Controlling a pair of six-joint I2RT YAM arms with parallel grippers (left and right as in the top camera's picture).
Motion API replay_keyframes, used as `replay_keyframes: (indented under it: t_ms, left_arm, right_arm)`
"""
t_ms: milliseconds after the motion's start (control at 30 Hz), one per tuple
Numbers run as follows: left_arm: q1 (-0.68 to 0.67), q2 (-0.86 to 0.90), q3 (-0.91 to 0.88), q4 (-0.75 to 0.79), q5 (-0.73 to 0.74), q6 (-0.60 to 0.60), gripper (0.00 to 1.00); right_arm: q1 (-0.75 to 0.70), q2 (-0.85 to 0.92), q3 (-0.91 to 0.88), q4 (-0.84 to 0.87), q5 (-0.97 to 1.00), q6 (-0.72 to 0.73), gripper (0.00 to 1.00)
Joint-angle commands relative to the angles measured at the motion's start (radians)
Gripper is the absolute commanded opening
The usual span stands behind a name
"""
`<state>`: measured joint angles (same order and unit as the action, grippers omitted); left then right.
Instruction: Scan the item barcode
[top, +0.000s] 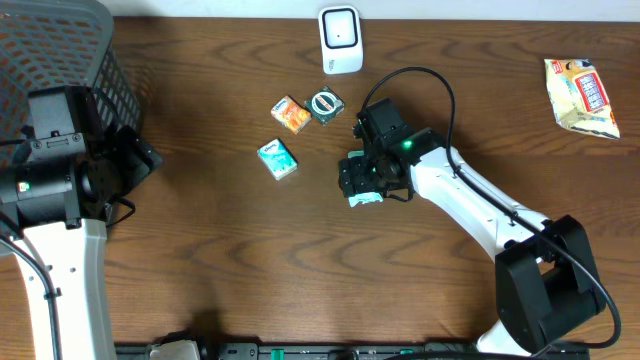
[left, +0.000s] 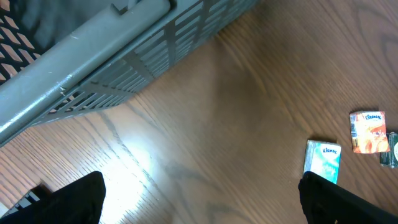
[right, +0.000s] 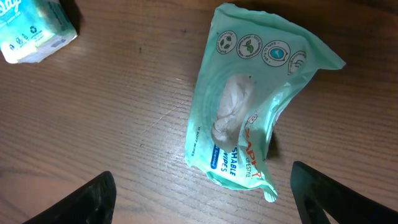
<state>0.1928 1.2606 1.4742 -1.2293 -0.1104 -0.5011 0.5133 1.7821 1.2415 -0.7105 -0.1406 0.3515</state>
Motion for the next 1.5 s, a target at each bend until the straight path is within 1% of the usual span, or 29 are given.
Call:
replay_keyframes:
  t_ms: [0,433,800,1467]
  left_arm:
    - [0.003,0.000,0.002,-0.001,-0.003,-0.010,0.98]
    - [0.003,0.000,0.002,-0.001,-0.003,-0.010,0.98]
    - [0.003,0.000,0.002,-0.001,-0.003,-0.010,0.98]
    - [0.003,0.000,0.002,-0.001,-0.003,-0.010,0.98]
  right_arm:
    - [0.006,-0.009,0.007,0.004,0.011,-0.008,0.84]
    - [0.006,-0.009,0.007,0.012,0.011,-0.007,0.84]
    - [0.006,-0.009,0.007,0.012,0.011,-0.008,0.87]
    - [0.006,-0.009,0.007,0.011,0.011,-0.008,0.87]
